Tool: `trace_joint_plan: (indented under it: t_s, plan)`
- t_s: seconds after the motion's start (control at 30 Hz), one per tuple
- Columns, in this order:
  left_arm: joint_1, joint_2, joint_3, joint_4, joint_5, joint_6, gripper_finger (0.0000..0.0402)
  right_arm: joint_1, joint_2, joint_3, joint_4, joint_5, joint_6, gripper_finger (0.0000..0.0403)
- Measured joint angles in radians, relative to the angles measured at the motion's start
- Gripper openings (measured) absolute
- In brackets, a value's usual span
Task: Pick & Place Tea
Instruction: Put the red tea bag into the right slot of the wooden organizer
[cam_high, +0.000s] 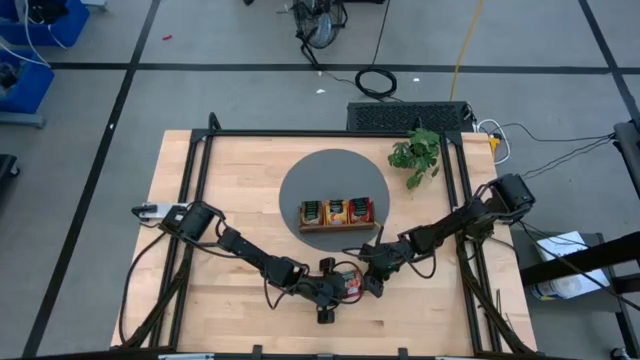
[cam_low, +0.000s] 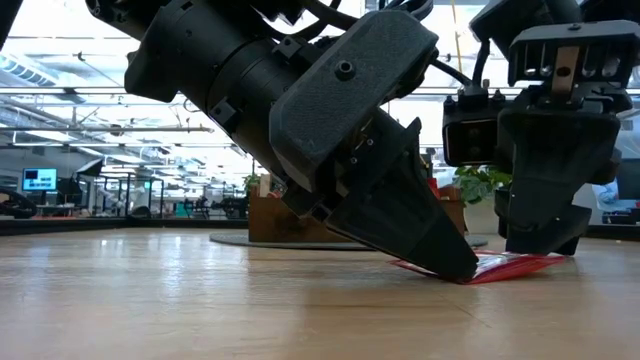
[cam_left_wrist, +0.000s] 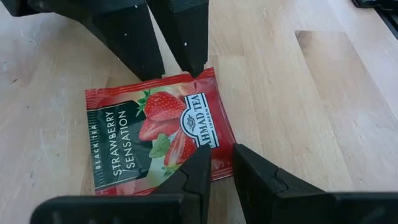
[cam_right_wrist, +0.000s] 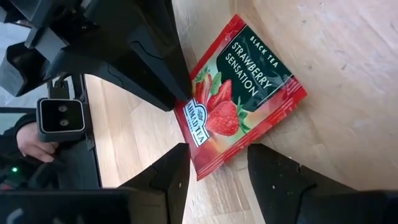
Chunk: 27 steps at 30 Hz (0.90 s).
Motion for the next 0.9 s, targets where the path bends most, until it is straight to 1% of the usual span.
trace_joint_plan:
  t_s: [0.2, 0.43, 0.57, 0.67, 0.77, 0.8, 0.83, 0.9]
  plan:
    - [0.0, 0.001, -0.001, 0.014, 0.0, 0.002, 0.0074, 0.022, 0.07, 0.002, 0.128, 0.02, 0.017, 0.0151]
    - [0.001, 0.001, -0.001, 0.027, 0.001, 0.008, 0.0074, 0.026, 0.064, 0.0, 0.133, 0.051, -0.009, 0.0145]
    - [0.001, 0.001, 0.0, 0.028, -0.006, 0.008, 0.0074, 0.027, 0.064, 0.0, 0.124, 0.053, -0.079, 0.0113]
    - [-0.003, 0.001, 0.0, 0.035, -0.04, 0.025, 0.0074, 0.03, 0.065, 0.0, 0.122, 0.066, -0.142, 0.0072]
    - [-0.007, -0.001, 0.0, 0.045, -0.045, 0.071, 0.0074, 0.039, 0.065, 0.0, 0.127, 0.089, -0.188, 0.0022]
    - [-0.008, -0.008, -0.001, 0.046, -0.044, 0.087, 0.0074, 0.041, 0.065, 0.0, 0.127, 0.098, -0.206, 0.0012]
    - [-0.01, -0.015, -0.001, 0.047, -0.042, 0.102, 0.0074, 0.045, 0.065, 0.0, 0.128, 0.105, -0.223, 0.0009]
    - [-0.014, -0.044, -0.005, 0.031, -0.042, 0.125, 0.0074, 0.05, 0.06, 0.0, 0.13, 0.127, -0.247, 0.0014]
